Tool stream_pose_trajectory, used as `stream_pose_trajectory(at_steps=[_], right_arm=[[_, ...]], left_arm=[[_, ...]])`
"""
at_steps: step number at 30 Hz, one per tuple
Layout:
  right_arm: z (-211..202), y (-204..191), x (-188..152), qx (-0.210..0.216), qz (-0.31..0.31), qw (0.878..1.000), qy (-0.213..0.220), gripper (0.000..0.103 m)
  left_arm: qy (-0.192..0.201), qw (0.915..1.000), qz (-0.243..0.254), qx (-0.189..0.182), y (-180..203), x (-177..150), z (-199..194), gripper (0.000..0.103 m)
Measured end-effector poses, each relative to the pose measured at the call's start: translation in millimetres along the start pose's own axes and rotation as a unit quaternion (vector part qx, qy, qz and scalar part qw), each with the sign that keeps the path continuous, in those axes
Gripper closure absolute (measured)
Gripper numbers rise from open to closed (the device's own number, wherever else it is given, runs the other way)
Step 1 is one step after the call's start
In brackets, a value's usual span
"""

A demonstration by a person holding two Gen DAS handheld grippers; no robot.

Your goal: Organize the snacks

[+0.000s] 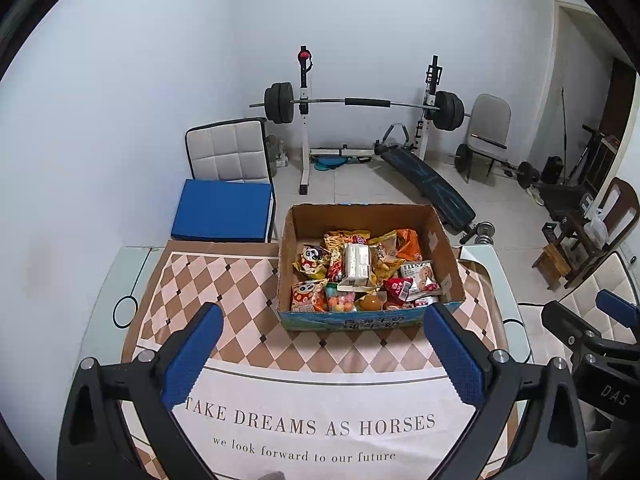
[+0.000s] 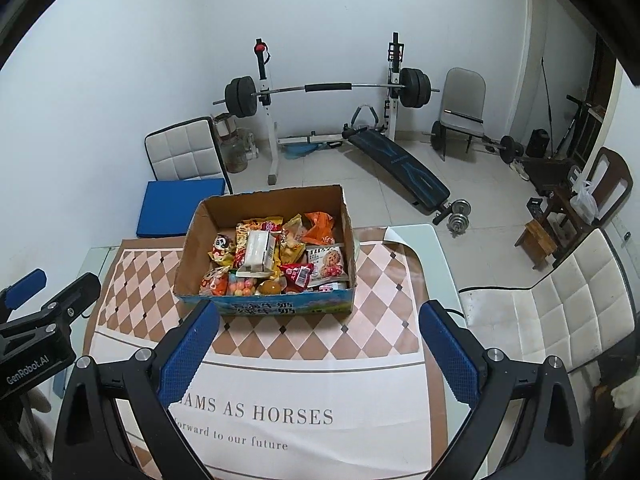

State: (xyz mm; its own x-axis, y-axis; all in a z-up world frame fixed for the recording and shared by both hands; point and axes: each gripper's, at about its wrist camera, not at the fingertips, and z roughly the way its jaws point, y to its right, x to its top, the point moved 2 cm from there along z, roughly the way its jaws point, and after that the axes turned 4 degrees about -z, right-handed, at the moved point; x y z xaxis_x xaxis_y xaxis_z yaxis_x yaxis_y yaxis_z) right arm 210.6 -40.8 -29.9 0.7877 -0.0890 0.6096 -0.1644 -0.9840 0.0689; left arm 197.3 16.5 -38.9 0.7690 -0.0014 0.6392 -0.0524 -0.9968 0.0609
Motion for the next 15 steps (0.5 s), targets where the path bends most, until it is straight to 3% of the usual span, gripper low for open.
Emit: stream_pose_trajectory(at_steps=[15], right_arm=[[11,2,10,-0.008,-0.004,1.000,0.005,0.001]], left_arm=[[-0.006,1.0000,0.003,0.001,-1,2,13,0.000]])
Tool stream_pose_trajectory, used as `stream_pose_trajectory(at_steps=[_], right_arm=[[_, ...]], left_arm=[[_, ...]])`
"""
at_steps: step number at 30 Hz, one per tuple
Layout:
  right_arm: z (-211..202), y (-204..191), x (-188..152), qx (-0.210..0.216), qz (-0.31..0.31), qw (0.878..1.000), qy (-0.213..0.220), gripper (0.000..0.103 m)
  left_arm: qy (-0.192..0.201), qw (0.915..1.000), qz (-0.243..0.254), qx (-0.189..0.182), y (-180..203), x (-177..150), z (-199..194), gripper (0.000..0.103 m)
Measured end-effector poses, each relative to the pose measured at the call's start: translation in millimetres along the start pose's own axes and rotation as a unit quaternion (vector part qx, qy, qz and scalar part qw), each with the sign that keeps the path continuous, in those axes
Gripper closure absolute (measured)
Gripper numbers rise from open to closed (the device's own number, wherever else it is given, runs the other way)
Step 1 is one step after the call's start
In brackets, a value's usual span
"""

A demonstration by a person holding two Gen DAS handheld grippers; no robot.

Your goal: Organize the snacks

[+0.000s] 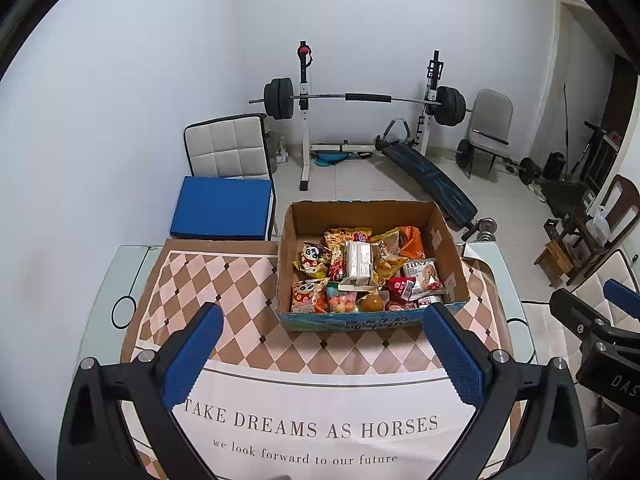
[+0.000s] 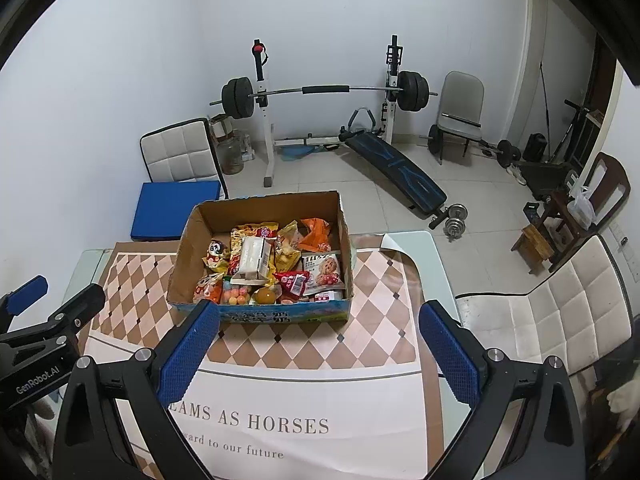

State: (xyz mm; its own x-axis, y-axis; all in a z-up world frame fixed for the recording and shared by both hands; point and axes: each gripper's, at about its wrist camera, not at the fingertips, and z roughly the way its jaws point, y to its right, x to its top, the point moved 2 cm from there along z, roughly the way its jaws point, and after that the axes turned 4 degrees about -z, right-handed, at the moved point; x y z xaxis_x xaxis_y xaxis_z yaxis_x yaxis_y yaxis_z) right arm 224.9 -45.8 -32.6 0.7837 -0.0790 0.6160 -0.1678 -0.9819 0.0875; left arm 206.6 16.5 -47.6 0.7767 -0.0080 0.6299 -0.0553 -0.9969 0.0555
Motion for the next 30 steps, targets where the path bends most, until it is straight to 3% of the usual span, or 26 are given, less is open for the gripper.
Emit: stream_pose_trajectory(at_steps=[30], right_arm=[[-4.9,-0.6,3.2,0.003,0.002,1.000,0.005,0.001]], left_arm=[[-0.002,1.0000,-0.007,-0.002,9.3,2.4,-1.6,0.000]])
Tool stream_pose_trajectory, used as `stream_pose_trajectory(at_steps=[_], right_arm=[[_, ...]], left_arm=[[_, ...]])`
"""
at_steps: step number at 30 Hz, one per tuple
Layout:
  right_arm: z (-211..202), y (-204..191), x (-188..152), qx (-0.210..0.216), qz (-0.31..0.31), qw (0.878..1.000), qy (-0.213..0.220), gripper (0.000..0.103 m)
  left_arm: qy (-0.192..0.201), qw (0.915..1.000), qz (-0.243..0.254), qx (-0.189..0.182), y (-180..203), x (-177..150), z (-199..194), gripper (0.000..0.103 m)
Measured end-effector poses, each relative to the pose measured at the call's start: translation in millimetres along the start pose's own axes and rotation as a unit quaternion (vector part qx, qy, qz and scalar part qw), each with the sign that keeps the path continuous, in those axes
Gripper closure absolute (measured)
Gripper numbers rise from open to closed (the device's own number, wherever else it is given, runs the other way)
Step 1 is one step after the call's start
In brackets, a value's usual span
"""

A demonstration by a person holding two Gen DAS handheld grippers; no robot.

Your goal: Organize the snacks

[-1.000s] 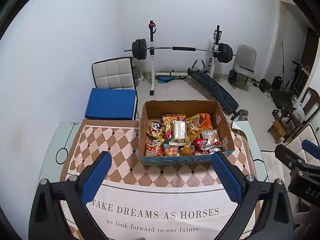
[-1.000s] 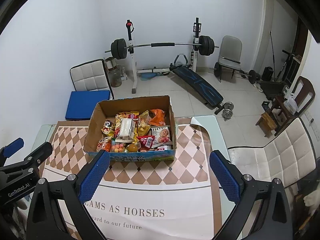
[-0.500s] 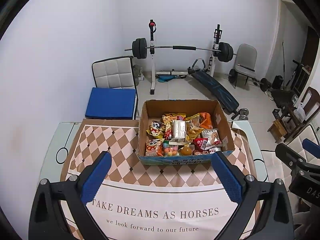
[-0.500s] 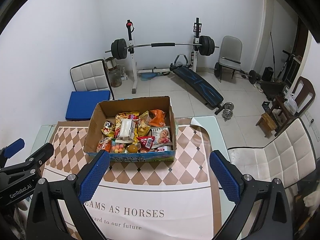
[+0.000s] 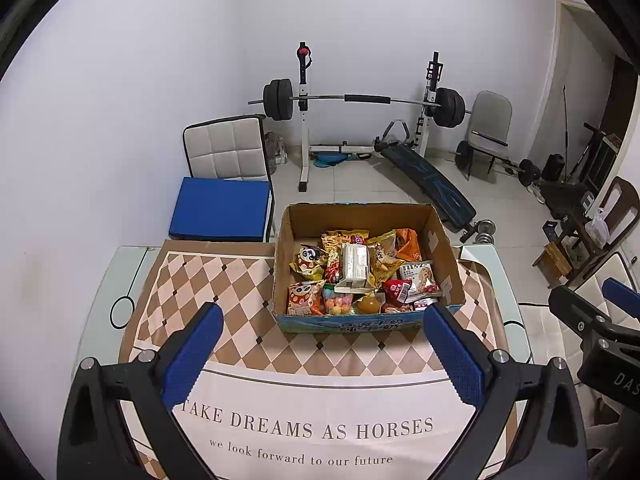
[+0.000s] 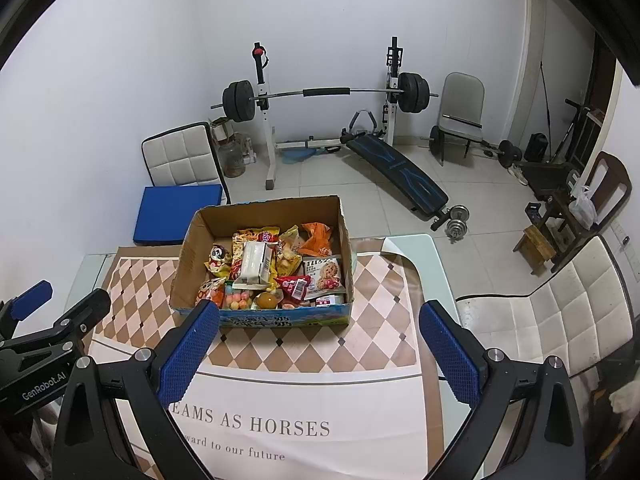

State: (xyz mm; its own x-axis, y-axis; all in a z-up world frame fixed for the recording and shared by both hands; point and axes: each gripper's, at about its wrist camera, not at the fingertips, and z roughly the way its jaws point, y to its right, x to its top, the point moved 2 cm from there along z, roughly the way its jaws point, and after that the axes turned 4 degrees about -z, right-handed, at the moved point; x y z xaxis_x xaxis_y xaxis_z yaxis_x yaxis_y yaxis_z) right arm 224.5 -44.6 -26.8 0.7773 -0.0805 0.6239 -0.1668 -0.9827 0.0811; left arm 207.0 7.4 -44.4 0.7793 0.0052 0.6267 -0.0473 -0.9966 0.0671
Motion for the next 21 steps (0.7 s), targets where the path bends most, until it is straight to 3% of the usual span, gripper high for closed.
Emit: stream_pose_trajectory(at_steps=[21], right_arm=[[-4.0,-0.4,-0.1,0.002,-0.001,1.000,0.004,0.001]], left_arm=[[0.004,1.0000,0.000,-0.005,8.7,5.2,-5.6,0.000]])
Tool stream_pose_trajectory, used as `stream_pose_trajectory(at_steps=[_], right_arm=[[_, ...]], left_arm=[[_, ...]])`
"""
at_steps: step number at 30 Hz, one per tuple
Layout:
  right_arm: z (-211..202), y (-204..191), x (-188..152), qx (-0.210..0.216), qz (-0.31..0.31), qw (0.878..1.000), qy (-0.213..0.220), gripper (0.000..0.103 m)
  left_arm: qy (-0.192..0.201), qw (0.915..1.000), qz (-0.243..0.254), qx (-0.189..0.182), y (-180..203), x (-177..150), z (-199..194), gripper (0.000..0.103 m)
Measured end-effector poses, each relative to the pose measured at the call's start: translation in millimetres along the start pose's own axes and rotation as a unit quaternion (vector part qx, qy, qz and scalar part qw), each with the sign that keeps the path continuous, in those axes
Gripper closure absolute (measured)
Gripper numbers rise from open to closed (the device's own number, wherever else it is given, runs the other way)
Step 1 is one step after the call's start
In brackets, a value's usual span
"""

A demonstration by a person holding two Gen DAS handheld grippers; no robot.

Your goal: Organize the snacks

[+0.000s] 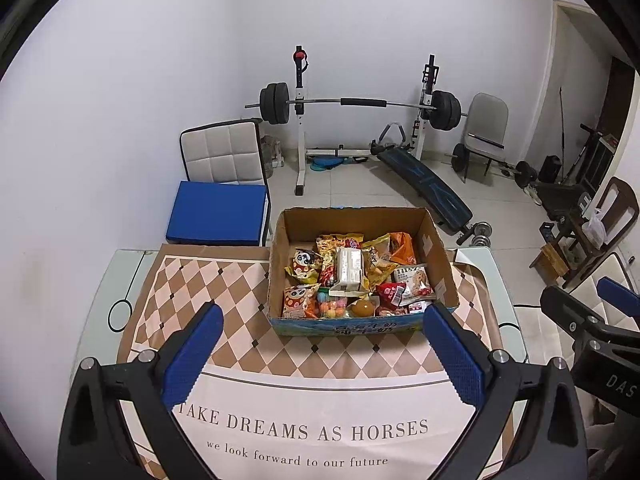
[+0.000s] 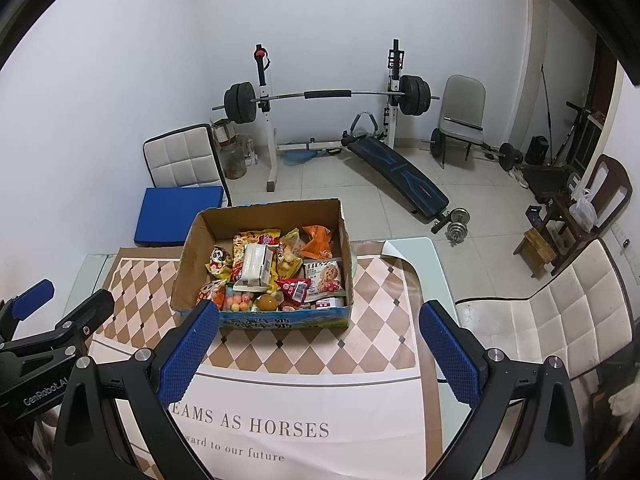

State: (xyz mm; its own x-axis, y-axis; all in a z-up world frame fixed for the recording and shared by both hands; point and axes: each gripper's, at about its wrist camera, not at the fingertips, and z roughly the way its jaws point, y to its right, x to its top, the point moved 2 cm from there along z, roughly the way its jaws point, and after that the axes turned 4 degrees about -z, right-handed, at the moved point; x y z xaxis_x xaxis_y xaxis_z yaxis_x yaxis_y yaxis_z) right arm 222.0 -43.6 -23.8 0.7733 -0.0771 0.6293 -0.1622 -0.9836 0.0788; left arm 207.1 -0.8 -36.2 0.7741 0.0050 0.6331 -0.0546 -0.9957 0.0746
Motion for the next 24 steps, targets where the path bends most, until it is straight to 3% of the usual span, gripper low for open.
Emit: stream_pose_trajectory(at_steps=[24], right_arm=[[-10,6,-2,-0.009,0.010,1.000,0.002,0.001]], left_arm=[[0.008,0.9999,0.008,0.000,4,6,-7,0.000]])
